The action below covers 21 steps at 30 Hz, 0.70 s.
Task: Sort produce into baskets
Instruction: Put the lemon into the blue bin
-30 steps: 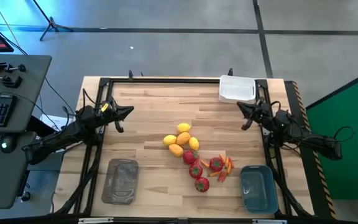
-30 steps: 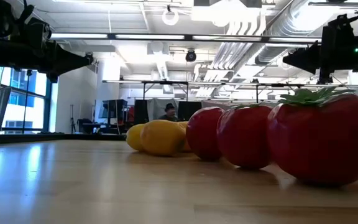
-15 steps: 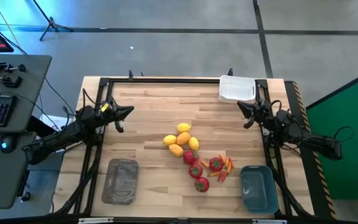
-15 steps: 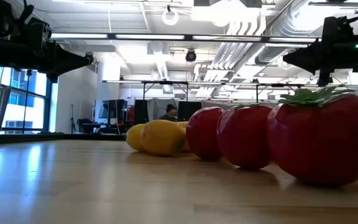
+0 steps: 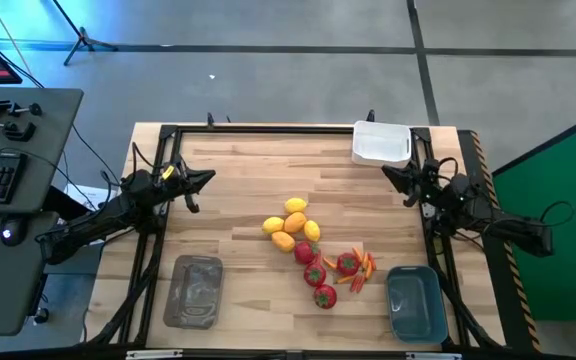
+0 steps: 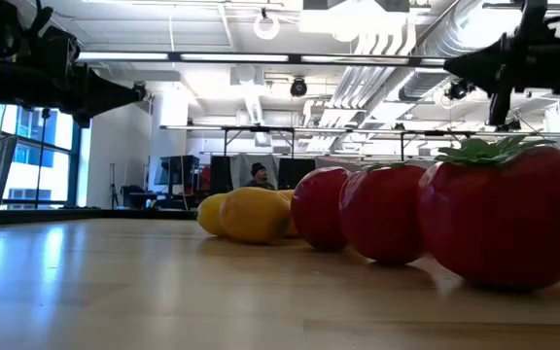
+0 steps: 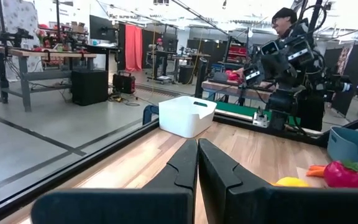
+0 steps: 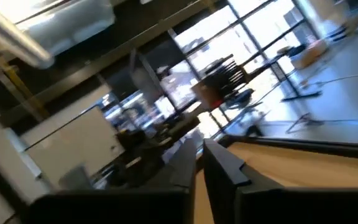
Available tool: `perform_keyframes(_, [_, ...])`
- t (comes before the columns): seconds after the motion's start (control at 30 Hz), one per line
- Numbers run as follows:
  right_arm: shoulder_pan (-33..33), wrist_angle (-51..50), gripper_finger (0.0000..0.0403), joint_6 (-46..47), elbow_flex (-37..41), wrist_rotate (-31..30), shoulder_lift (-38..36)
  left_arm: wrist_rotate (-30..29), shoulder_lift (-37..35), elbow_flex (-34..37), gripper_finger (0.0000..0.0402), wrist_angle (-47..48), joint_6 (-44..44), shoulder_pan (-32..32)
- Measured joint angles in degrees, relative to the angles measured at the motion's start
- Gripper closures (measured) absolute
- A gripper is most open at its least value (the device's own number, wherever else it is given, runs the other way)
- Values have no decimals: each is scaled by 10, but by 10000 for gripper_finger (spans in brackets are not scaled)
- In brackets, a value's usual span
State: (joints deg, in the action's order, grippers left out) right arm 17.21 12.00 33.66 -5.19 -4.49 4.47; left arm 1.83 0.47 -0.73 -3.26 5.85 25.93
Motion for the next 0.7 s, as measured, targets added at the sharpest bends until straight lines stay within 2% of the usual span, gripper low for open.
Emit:
perform_keyframes(0.17, [-8, -31, 295, 9, -66, 45, 93, 0, 0, 0, 401, 0, 0, 0])
perform_keyframes(0.4, [-69, -113, 205, -13, -190, 45, 283, 0, 0, 0, 401, 0, 0, 0])
perform_keyframes(0.53, [-103, -174, 184, 0, -270, 20, 401, -1, 0, 0, 402, -13, 0, 0])
perform_keyframes(0.7, [-127, -258, 178, 64, -370, 17, 544, -2, 0, 0, 401, -64, 2, 0])
